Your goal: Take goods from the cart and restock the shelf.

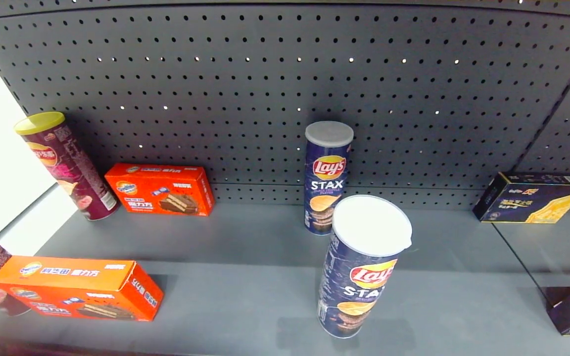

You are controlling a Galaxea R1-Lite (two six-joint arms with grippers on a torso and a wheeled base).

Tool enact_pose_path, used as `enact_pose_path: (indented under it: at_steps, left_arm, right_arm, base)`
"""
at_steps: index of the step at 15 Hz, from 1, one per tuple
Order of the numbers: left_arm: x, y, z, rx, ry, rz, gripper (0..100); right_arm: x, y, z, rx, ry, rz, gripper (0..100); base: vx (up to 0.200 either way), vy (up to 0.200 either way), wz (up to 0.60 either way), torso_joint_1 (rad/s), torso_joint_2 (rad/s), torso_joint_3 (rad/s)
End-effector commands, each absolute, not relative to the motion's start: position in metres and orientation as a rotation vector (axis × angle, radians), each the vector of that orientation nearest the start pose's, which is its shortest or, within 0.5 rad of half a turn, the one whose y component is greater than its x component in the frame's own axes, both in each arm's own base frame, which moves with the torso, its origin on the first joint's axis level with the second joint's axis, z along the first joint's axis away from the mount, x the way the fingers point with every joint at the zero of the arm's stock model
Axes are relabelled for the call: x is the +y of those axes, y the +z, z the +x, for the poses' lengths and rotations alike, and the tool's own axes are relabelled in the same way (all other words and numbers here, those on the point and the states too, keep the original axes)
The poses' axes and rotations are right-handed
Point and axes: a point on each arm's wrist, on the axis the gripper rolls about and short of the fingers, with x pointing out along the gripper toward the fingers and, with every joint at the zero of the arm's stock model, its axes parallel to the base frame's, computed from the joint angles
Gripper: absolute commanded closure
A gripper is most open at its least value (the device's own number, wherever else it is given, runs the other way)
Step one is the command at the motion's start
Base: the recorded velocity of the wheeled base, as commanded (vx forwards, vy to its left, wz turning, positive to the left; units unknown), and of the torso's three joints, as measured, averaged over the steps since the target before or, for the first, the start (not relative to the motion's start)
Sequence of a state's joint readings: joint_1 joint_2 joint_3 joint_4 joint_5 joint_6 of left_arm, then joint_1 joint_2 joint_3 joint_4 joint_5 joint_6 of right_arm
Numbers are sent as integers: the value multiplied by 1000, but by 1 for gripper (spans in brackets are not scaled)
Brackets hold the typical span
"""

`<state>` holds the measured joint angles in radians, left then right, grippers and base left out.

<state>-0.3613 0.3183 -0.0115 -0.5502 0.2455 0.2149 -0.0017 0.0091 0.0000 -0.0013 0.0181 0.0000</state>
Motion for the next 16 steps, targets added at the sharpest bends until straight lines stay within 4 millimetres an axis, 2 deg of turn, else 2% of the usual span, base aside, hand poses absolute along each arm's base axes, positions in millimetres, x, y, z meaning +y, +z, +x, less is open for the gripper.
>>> enact_pose_path:
  at_steps: [1, 5, 9, 14, 16]
  left_arm:
    - [6, 127, -4, -231, 66, 143, 0]
    - [5, 99, -23, -163, 276, 184, 0]
    - [5, 84, -24, -62, 255, 189, 0]
    - [5, 83, -24, -57, 248, 112, 0]
    - [1, 83, -23, -67, 56, 119, 0]
  right_arm:
    - [0, 76, -22, 9, 17, 0, 0]
    - [0, 76, -22, 9, 17, -1, 0]
    - [0, 76, -22, 9, 17, 0, 0]
    - [0, 76, -22, 9, 17, 0, 0]
    - [0, 76, -22, 9, 17, -1, 0]
  base:
    - [0, 0, 0, 0, 0, 0]
    - [0, 0, 0, 0, 0, 0]
    - [0, 0, 0, 0, 0, 0]
    - [0, 0, 0, 0, 0, 0]
    - [0, 0, 0, 0, 0, 0]
